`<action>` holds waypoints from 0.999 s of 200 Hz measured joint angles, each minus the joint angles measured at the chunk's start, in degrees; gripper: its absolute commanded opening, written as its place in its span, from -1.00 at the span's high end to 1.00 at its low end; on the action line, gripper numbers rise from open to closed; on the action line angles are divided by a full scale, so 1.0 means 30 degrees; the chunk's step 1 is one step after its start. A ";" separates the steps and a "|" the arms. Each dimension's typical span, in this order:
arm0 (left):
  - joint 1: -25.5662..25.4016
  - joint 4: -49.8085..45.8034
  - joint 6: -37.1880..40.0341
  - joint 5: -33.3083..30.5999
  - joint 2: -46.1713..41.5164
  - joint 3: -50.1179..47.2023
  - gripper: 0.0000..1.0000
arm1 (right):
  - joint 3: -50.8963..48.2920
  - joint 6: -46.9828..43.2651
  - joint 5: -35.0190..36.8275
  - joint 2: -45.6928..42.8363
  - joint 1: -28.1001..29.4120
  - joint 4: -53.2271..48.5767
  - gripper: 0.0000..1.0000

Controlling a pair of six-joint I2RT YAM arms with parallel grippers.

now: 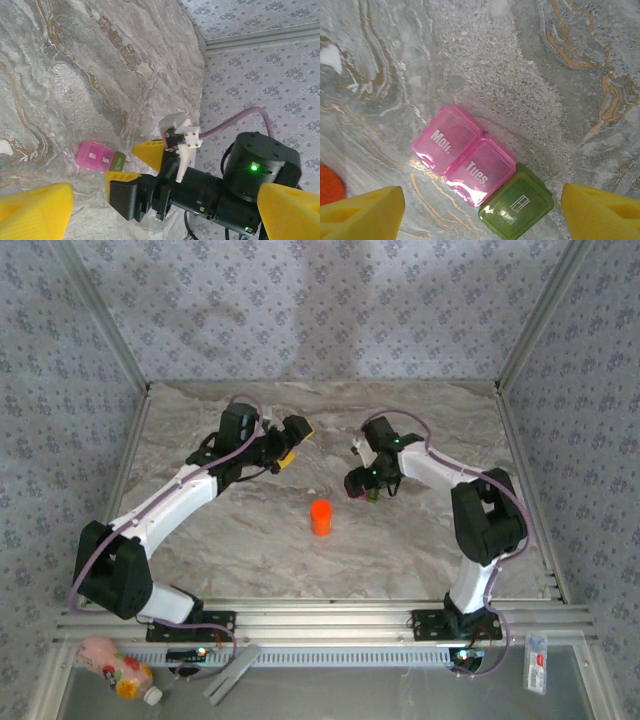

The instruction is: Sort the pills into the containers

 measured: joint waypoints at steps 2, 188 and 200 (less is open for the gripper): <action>0.0000 0.0007 0.0000 -0.0007 0.0000 0.0000 -0.89 | 0.0029 -0.0066 0.0022 0.0051 0.0000 -0.0029 -0.68; 0.0036 0.0007 0.0000 0.0000 0.0000 0.0000 -0.89 | -0.0860 -0.0146 0.0976 0.1144 0.1421 -0.0641 -0.49; 0.0036 0.0007 0.0000 0.0000 0.0000 0.0000 -0.89 | -0.0882 -0.0022 0.0984 0.1107 0.1443 -0.0634 -0.48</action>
